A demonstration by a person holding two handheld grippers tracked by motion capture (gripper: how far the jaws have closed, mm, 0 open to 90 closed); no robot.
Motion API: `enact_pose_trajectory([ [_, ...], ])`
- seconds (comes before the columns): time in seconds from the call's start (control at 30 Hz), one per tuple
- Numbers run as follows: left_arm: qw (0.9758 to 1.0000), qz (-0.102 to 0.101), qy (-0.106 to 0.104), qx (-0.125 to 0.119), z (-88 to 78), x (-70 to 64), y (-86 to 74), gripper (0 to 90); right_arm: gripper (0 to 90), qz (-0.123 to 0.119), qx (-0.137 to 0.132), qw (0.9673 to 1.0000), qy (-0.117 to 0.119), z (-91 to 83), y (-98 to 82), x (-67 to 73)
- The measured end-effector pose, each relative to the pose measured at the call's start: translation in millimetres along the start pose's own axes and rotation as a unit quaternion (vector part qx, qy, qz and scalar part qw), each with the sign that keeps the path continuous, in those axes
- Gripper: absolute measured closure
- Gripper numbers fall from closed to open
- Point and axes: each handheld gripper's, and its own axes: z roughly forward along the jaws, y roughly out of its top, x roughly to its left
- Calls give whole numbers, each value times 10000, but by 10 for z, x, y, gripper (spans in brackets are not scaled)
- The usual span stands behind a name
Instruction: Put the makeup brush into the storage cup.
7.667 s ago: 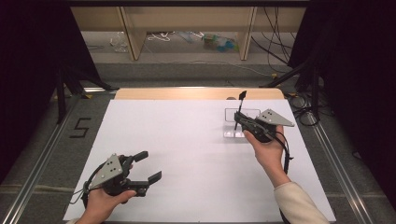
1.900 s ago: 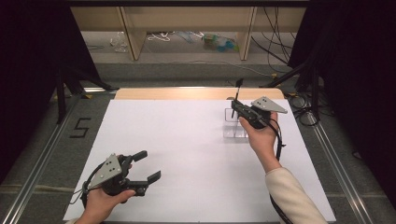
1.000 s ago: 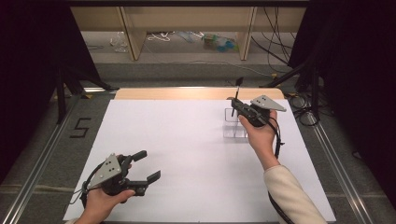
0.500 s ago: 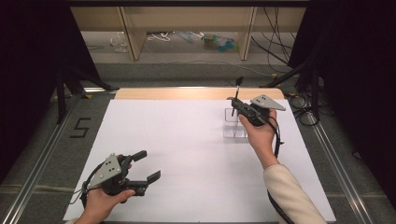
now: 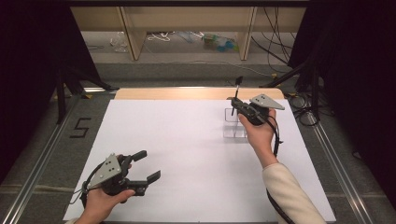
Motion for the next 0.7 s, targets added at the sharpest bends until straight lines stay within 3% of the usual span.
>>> enact_pose_trajectory([
  [0.7,10000,14,-15,-1,1,6,0,153,856,15,25,10000,-19,78,-24,0],
])
